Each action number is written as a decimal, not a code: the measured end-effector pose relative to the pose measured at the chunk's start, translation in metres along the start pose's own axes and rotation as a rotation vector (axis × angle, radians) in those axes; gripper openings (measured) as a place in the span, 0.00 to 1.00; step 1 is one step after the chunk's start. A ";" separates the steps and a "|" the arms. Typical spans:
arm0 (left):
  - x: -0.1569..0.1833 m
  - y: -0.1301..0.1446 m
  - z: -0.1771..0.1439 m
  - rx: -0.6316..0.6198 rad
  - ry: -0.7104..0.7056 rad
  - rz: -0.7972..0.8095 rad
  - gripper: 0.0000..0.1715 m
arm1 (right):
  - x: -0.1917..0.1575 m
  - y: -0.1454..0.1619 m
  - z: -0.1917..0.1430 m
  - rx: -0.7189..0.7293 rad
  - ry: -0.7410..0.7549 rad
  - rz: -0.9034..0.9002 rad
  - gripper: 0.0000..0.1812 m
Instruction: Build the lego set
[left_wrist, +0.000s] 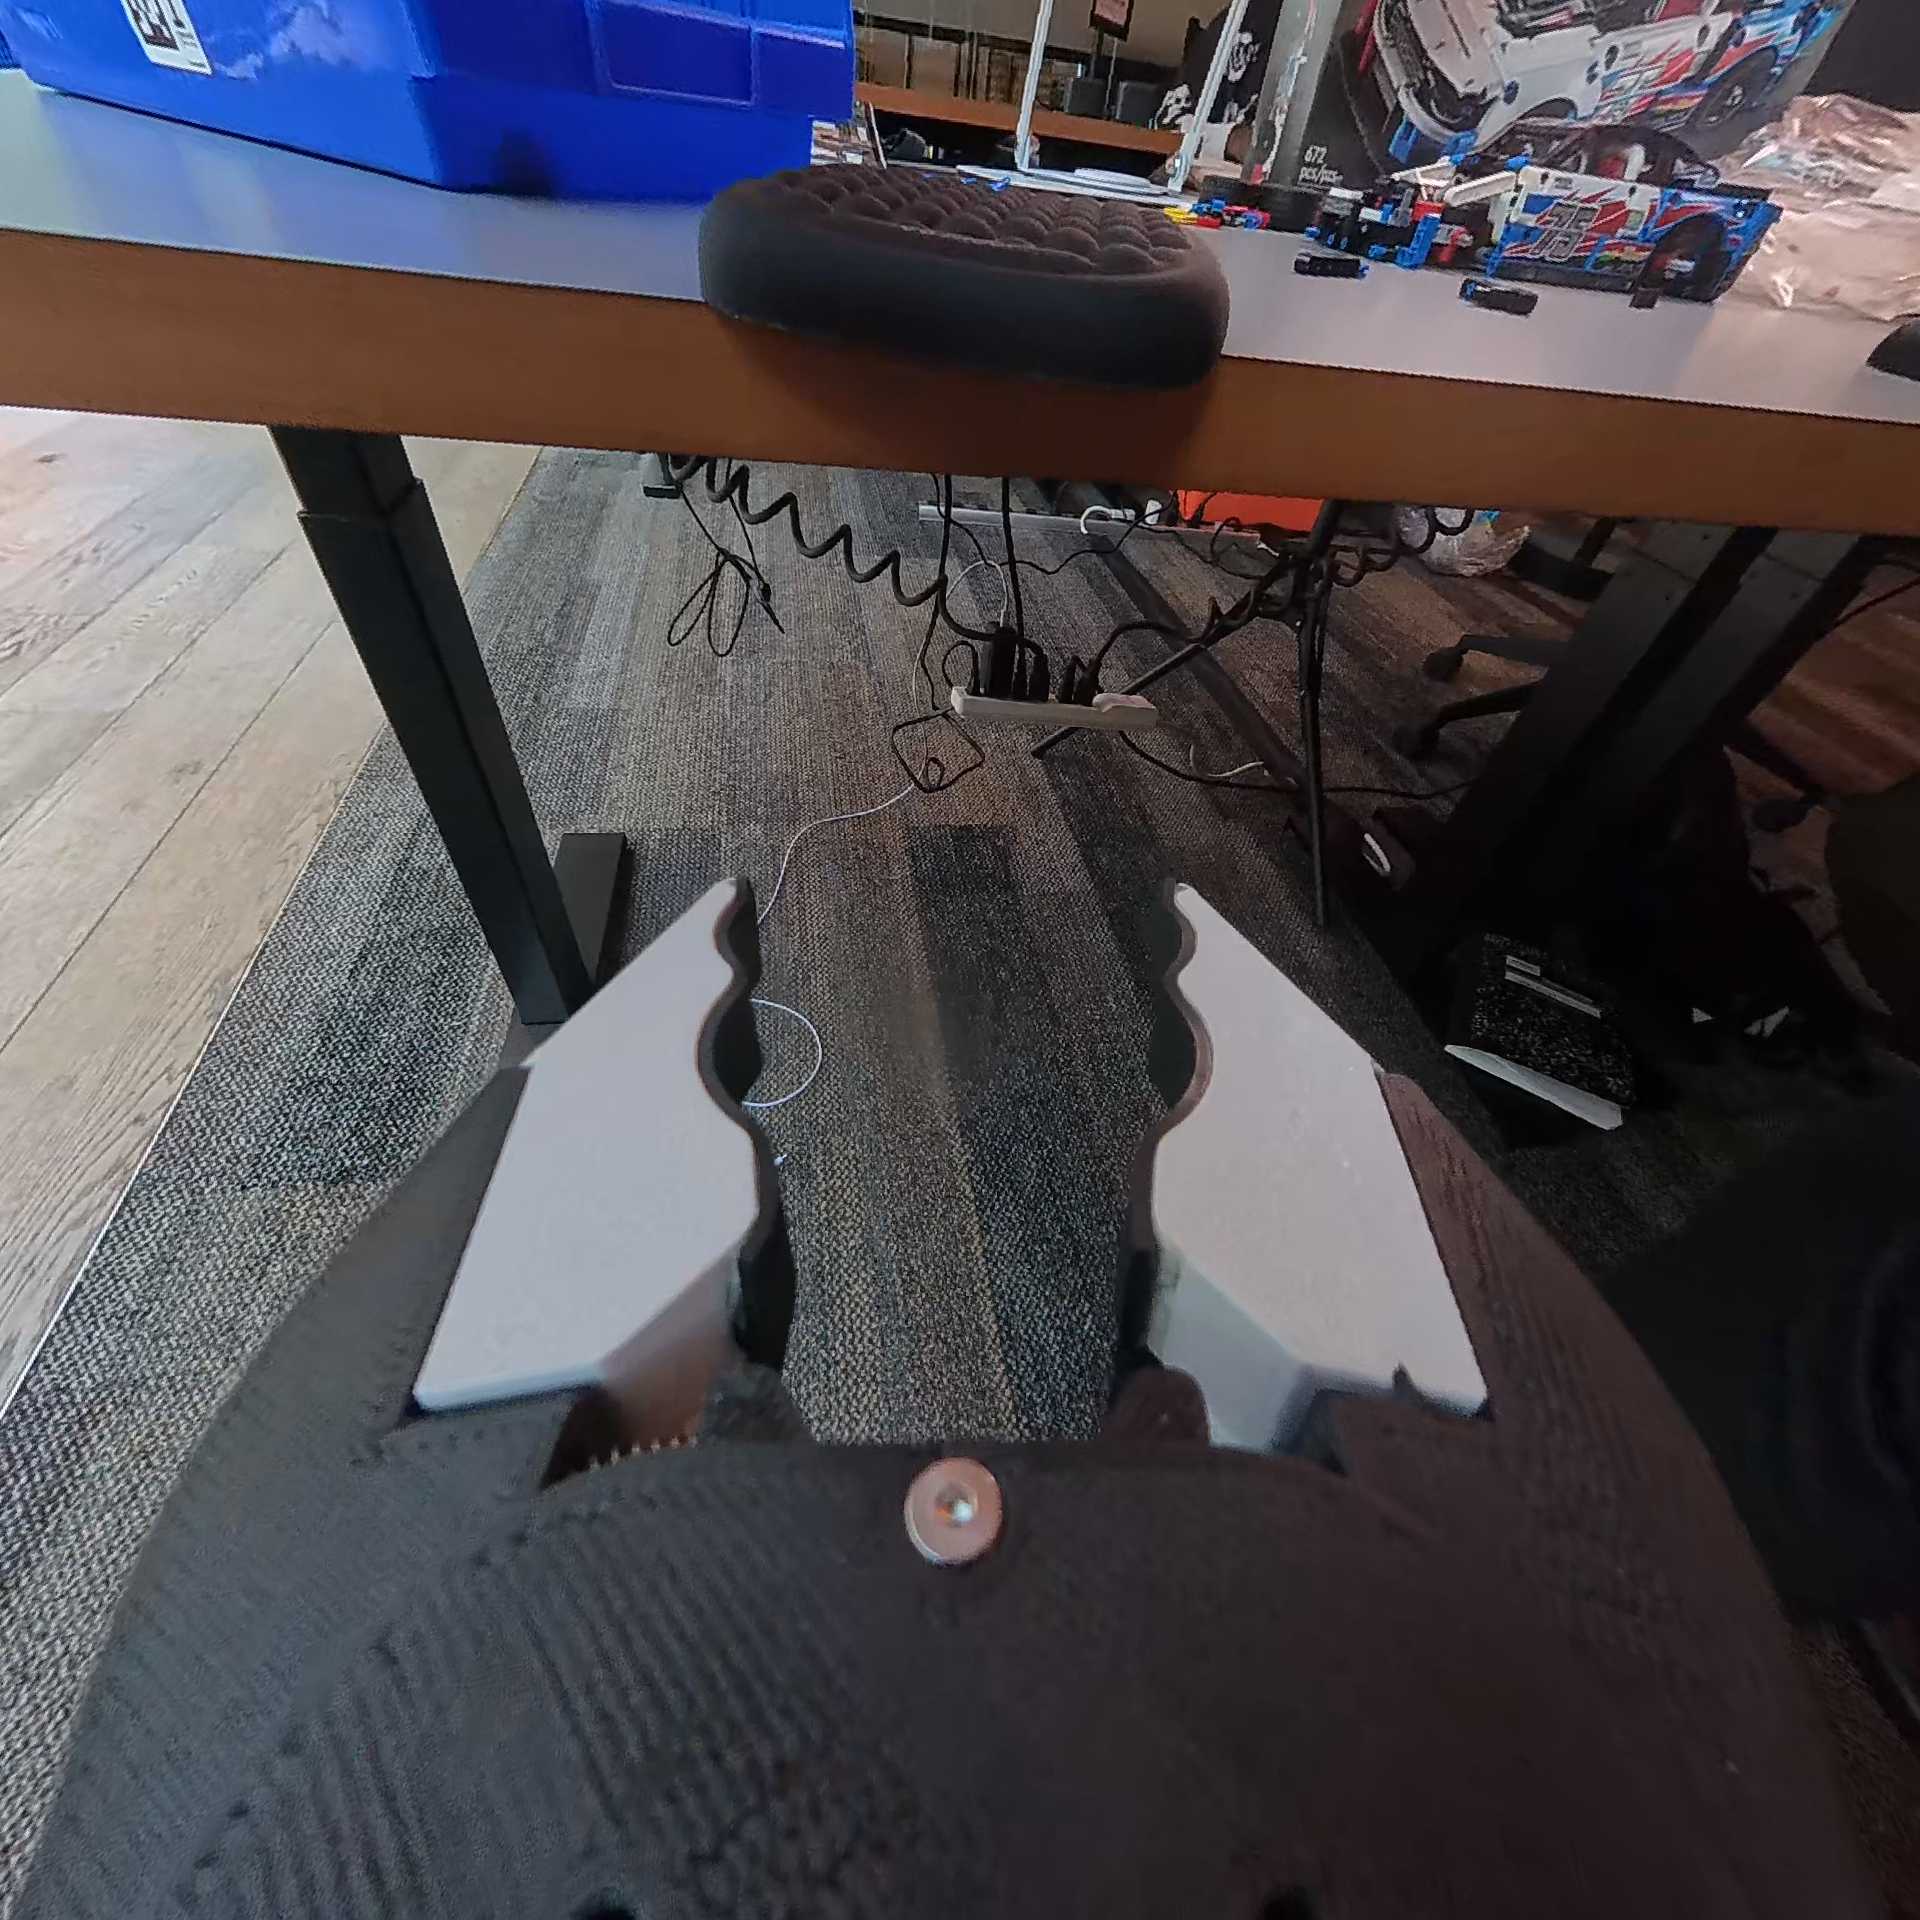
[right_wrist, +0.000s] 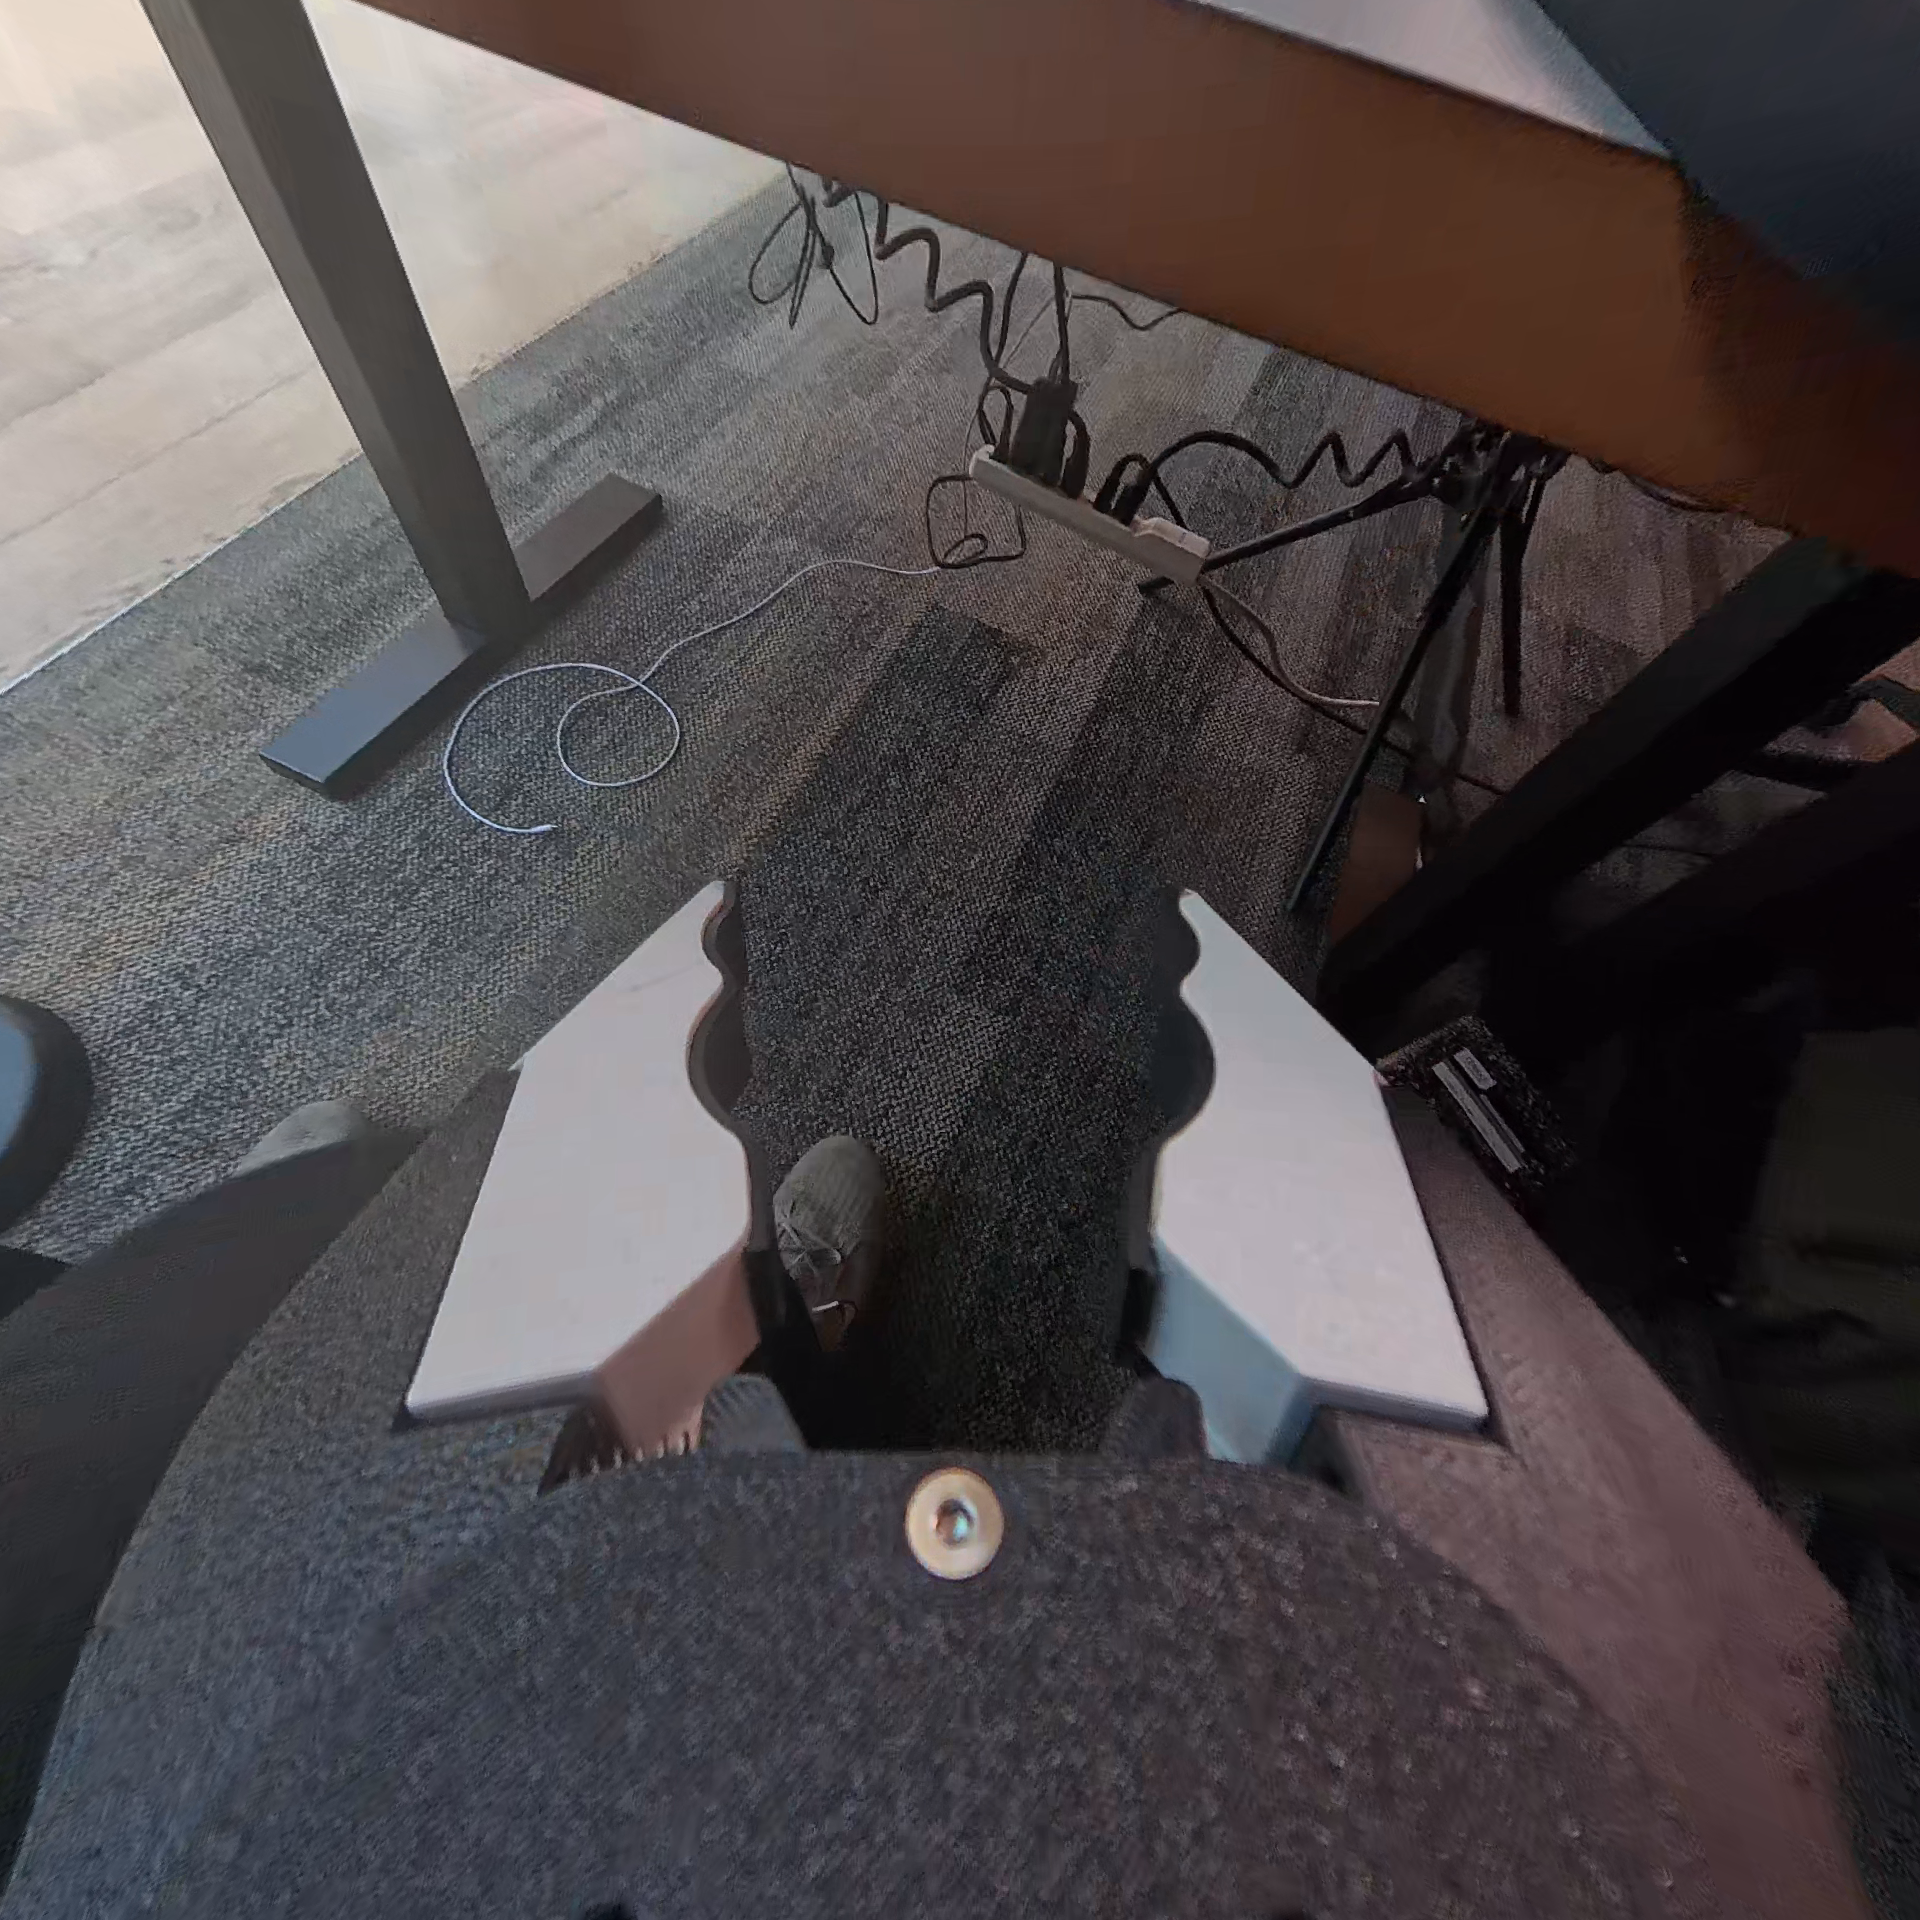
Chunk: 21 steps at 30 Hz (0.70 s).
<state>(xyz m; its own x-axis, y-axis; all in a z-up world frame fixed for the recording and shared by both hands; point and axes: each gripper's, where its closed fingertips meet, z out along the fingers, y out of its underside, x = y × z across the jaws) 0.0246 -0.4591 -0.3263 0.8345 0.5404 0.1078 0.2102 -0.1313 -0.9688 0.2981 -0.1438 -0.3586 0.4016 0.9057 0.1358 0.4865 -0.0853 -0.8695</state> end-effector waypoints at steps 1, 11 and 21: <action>0.001 0.002 0.002 -0.015 0.008 -0.005 0.44 | 0.007 0.005 -0.001 -0.006 0.003 -0.007 0.43; 0.032 0.033 0.035 -0.218 0.069 0.082 0.50 | 0.086 0.081 -0.006 -0.094 0.024 -0.014 0.46; 0.052 0.022 0.056 -0.184 0.039 0.144 0.51 | 0.124 0.159 -0.009 -0.088 0.085 0.132 0.46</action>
<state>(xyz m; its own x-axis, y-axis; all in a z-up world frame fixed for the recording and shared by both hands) 0.0443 -0.3868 -0.3543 0.8807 0.4733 -0.0171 0.1738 -0.3565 -0.9180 0.4319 -0.0491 -0.4758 0.5287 0.8463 0.0659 0.4896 -0.2406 -0.8381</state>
